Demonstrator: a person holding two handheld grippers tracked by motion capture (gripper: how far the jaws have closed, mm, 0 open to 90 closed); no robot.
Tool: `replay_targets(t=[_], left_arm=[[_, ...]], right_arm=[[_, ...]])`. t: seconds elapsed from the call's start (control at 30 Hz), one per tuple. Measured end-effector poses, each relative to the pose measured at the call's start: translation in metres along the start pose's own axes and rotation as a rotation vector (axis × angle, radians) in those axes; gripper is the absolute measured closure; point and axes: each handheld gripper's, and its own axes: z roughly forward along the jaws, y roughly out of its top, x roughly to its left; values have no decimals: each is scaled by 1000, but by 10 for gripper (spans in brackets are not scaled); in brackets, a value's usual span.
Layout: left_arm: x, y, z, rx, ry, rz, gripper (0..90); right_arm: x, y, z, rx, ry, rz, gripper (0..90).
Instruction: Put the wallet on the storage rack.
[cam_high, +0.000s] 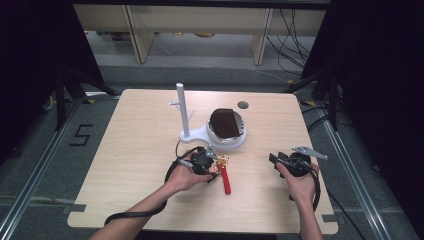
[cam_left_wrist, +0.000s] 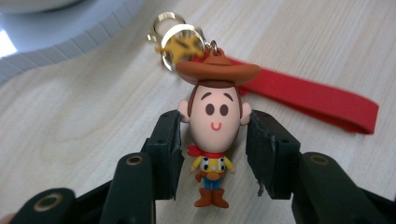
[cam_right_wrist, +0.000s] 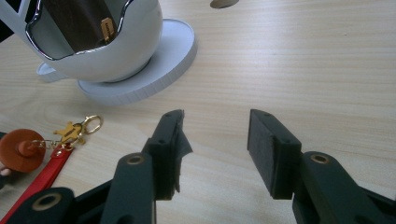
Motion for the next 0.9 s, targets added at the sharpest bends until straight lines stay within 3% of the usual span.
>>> replay_targets(t=[0.07, 0.13, 0.3, 0.33, 0.4, 0.43, 0.47, 0.9], left_arm=[[0, 0, -3, -16, 12, 0, 555], [1, -1, -12, -75, 30, -27, 555], [5, -1, -27, -134, 50, -40, 556], [6, -1, -29, -148, 52, -46, 556], [7, -1, -34, -170, 65, -57, 556], [7, -1, -34, -170, 65, -57, 555], [9, 0, -40, -181, 72, -59, 556], [25, -4, -80, -246, 137, -78, 556]], right_arm=[[0, 0, 0, -2, 5, 2, 562], [0, 0, -1, -6, 0, 8, 561], [0, -1, -1, 5, 1, 17, 558], [4, -2, -1, 14, -8, 67, 557], [2, -2, -1, 7, -11, 34, 556], [2, -2, -1, 7, -11, 34, 556], [4, -2, -1, 13, -4, 64, 556], [3, -3, -1, 12, -15, 62, 556]])
